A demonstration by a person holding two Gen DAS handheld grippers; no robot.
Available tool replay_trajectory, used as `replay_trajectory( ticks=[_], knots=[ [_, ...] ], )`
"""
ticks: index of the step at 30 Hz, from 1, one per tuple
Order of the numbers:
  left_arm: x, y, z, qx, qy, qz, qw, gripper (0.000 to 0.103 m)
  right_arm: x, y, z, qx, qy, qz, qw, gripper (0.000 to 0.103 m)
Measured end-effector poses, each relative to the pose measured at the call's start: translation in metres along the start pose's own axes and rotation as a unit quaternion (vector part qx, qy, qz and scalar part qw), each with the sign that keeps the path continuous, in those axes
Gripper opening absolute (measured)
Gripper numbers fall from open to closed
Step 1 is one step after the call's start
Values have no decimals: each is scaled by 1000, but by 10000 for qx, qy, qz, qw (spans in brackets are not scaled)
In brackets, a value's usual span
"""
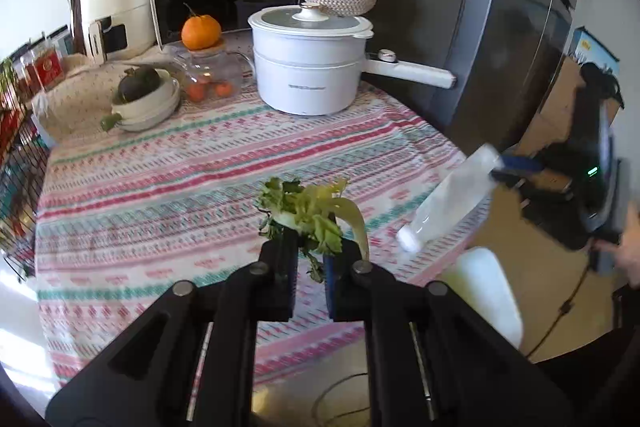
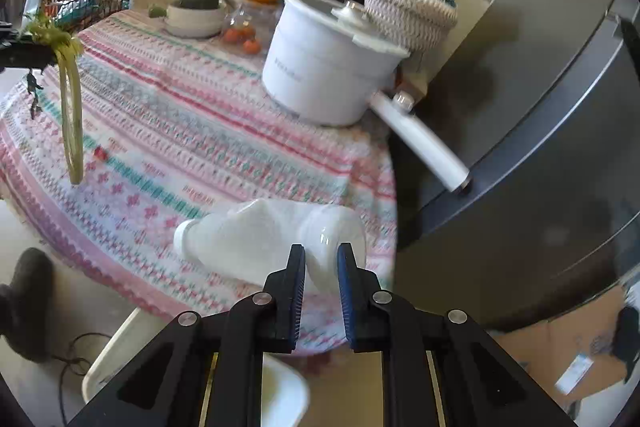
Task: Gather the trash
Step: 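Carry celery and white bottle to the bin and open the left tool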
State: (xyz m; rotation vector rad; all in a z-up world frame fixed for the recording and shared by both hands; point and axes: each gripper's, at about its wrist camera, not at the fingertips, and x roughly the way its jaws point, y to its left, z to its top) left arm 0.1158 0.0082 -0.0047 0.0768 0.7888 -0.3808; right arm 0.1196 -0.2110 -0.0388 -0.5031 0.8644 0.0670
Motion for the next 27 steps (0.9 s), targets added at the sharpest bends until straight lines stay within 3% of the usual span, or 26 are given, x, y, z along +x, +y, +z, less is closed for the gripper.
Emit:
replay_trajectory(
  ticks=[5,10,19,27],
  knots=[
    [-6,-18,-13,-31,64,-145,9999,12,-8,3,-16,202,10,65,9998,16],
    [-8,-35,-24,68,112,-269,9996,12,-30,4,-25,32,-83,-159,9998,16],
    [-15,-76,-38,654,139,-492,9966,12,-77,-9,-62,38,-198,-629,9978,16],
    [-5,-112,-55,1143,314,-657,9908,12,-103,-4,-95,152,-141,-580,9981,10]
  ],
)
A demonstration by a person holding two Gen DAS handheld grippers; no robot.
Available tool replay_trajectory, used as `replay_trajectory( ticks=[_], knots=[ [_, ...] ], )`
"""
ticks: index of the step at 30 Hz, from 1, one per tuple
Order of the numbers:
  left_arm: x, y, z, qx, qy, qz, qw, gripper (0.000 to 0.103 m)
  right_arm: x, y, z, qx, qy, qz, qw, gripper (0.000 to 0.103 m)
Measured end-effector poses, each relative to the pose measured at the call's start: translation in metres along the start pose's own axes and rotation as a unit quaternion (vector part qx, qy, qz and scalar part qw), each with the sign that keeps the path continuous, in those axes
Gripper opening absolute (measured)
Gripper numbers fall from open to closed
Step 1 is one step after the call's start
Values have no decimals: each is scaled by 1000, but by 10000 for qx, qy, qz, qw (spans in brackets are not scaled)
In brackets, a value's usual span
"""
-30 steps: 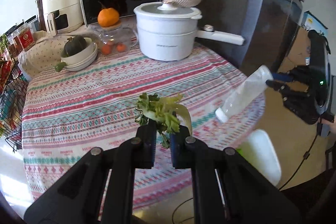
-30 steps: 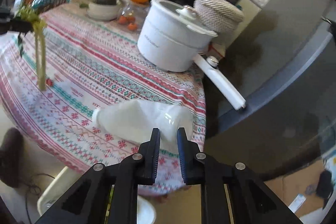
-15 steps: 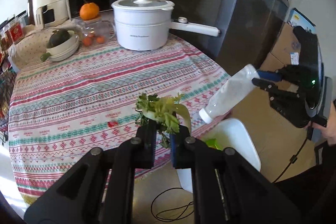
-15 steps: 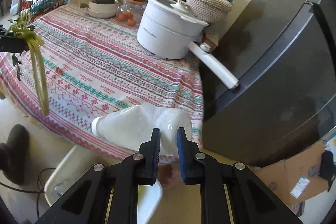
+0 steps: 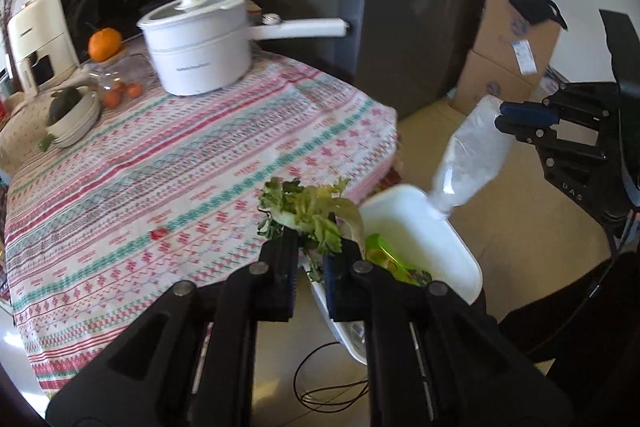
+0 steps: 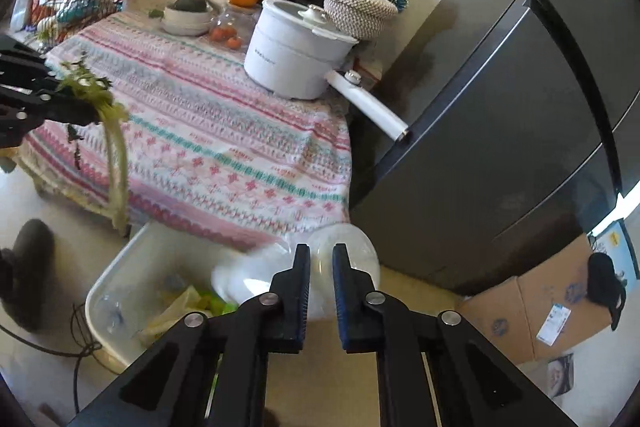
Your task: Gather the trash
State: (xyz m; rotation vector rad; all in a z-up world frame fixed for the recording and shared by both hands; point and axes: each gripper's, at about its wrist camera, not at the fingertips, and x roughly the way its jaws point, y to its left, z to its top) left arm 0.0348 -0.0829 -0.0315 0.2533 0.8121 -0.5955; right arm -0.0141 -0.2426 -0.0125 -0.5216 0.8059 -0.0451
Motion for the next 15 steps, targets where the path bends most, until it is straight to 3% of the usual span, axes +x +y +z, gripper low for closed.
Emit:
replay_trajectory(
  ticks=[1,6,11,15],
  knots=[
    [4,-3,-2,47,49,-14,10000,12,0,2,-4,-11,31,33,10000,3],
    [32,-21,-16,260,395,-65,9989,12,15,11,-18,99,341,582,9977,3],
    [57,-37,-27,370,745,-157,9964,12,16,11,-21,275,372,816,9956,3],
    [55,-48,-26,515,714,-186,9959,12,18,-7,-25,623,429,946,9926,6]
  ],
)
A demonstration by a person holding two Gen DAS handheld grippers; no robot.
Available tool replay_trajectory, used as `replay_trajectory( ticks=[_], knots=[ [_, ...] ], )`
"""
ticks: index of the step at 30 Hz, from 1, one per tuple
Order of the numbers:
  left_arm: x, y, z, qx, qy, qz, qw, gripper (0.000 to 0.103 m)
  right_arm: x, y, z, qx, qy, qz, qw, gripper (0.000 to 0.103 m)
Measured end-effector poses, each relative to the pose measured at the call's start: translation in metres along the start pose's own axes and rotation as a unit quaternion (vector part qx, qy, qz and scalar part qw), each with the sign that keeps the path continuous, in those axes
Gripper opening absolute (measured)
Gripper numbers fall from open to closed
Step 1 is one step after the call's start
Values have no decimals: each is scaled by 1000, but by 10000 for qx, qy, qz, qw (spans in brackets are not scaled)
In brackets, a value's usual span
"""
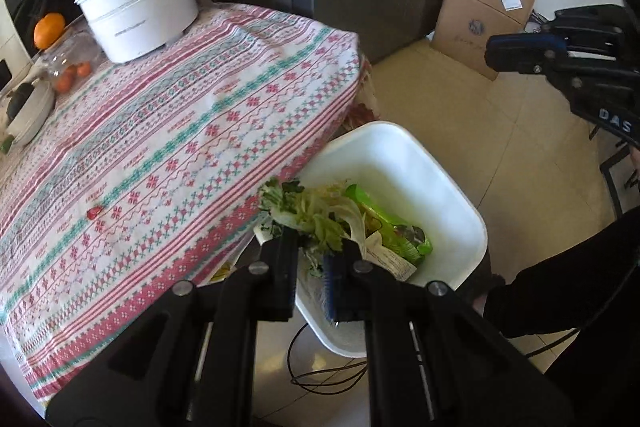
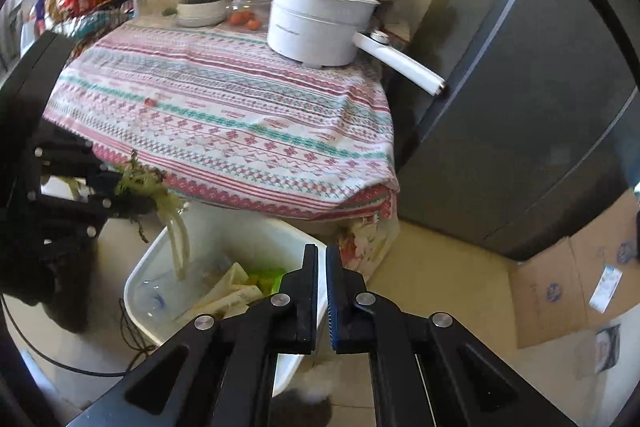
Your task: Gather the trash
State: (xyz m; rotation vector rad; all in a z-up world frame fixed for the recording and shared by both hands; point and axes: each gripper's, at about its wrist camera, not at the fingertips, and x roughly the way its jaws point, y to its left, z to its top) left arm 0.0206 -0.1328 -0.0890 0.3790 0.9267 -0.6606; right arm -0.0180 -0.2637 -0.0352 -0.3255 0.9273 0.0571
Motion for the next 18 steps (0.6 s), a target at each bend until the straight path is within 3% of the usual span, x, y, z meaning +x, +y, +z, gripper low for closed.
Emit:
replay_trajectory(
  ticks=[3,4,5,9,11,18],
  knots=[
    [-2,-2,3,-7,-28,-27,10000,12,9,-17,-8,220,191,50,9996,31],
    [-1,-2,4,-27,-18,-34,10000,12,15,-26,-12,345,292,76,9989,47],
    [2,-2,4,-43,3,-37,10000,12,22,-35,-16,459,425,119,9980,55],
    [12,-5,8,-112,120,-104,9998,12,56,-77,-39,662,1100,243,9914,57],
    [16,-7,11,-127,140,-130,9997,12,72,-95,-53,693,1325,313,9883,63],
    [37,-13,25,-246,235,-208,9992,12,175,-138,-119,1479,1966,884,9652,67]
  ],
)
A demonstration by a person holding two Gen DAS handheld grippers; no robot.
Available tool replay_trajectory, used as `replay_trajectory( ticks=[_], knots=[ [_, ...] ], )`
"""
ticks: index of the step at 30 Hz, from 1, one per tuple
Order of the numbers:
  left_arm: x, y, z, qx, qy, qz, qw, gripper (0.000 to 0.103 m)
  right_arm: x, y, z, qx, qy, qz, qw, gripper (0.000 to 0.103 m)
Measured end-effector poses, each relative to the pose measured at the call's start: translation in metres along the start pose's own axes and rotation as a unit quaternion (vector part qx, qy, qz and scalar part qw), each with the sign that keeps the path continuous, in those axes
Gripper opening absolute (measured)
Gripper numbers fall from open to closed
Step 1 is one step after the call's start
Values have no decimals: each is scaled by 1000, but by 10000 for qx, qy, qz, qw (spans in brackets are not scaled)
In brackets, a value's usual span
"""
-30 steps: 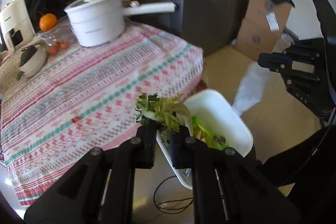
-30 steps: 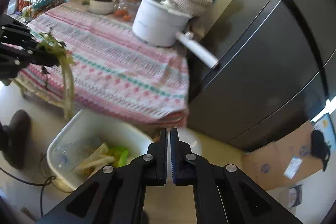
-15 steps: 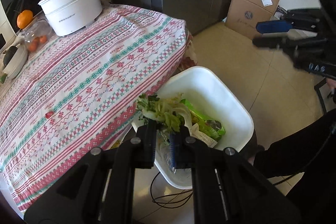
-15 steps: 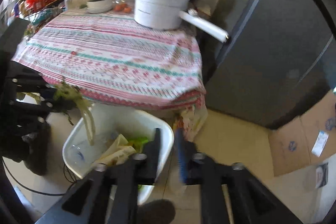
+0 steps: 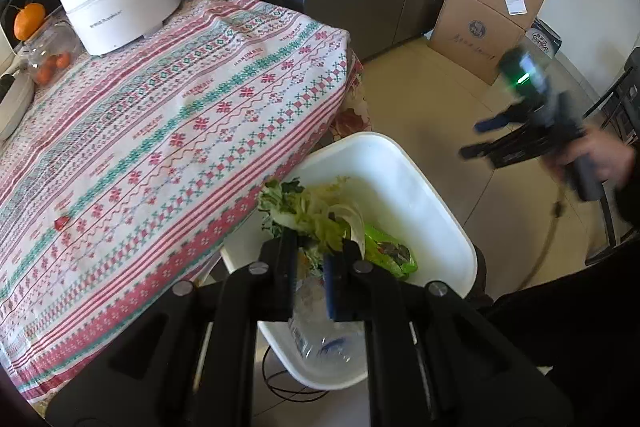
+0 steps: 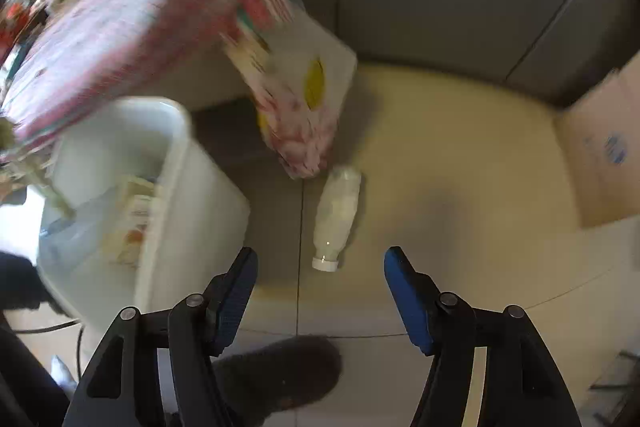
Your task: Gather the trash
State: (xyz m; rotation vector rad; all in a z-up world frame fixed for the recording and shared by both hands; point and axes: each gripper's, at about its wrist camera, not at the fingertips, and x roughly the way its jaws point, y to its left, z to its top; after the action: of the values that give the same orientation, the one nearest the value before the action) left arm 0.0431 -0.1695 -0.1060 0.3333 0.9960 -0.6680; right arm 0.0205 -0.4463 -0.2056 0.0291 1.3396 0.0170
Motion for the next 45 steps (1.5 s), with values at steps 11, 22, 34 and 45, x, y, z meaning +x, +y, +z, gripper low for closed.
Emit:
replay_trajectory(
  ticks=[11,22,34,45],
  knots=[
    [26,-2,14,10,169,-148,9997,12,190,-42,-3,803,662,601,9928,67],
    [31,9,12,-66,267,-177,9995,12,264,-34,4,957,951,763,9879,44],
    [17,4,10,36,132,-140,9998,12,161,-47,-5,1028,354,620,9921,33],
    [-5,-5,1,180,1,-1,9998,12,-87,52,-6,-275,-793,587,9947,33]
  ],
)
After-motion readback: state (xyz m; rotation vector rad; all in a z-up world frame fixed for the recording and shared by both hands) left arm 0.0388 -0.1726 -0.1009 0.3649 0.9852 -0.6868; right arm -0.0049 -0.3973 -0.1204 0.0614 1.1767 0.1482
